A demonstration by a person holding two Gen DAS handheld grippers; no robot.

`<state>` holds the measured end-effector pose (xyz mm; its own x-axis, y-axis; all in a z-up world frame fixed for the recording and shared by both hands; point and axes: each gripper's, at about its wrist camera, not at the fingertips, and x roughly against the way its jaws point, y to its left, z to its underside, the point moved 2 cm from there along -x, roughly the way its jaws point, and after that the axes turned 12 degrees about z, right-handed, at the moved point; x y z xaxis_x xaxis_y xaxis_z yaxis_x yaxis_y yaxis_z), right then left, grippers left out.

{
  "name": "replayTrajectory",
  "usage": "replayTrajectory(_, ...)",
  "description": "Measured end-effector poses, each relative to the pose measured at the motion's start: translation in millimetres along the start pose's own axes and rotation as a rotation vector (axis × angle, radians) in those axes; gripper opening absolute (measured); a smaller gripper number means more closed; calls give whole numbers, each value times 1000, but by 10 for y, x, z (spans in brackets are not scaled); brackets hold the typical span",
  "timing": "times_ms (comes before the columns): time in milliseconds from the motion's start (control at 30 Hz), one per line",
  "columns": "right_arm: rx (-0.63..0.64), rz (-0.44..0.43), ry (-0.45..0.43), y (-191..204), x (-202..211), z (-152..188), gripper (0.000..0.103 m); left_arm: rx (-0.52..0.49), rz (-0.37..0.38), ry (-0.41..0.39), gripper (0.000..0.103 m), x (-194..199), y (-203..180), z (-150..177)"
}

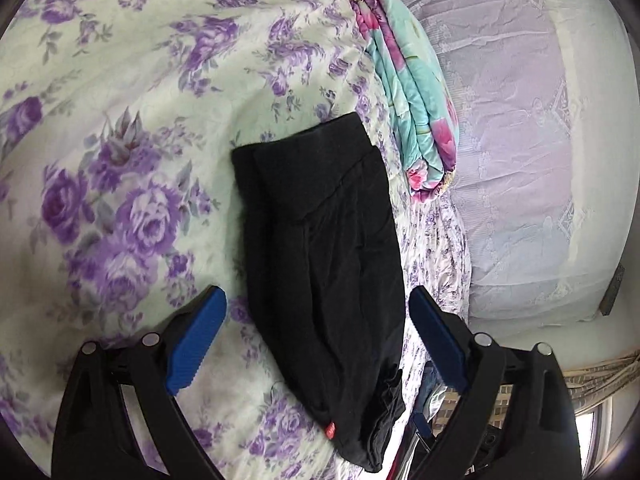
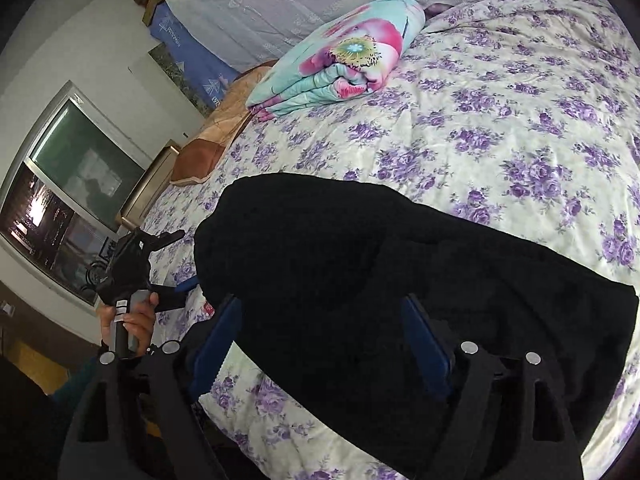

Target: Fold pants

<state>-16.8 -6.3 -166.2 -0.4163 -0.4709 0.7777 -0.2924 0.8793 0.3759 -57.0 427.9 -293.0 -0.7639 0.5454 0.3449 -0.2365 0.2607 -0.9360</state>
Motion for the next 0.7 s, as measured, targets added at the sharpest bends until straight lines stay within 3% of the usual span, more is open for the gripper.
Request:
replayTrajectory(200,-32,20,27,28,-90,25,83,-26,72,16,91,-186,-30,-76)
replayTrajectory(333,-12,33,46,118,-134,47,83,-24,199,33,88,-336,-153,-144)
replayTrajectory(433,7,46,46,169,-130,68,83,-49,255,54,58,-362,-204,-161)
replayTrajectory(500,4,45,45,172,-128,69,84,-59,255,70,32,-373,-188,-160)
replayTrajectory(700,-22,57,35,138,-122,19,84,-47,210,86,21,-453,-136,-175)
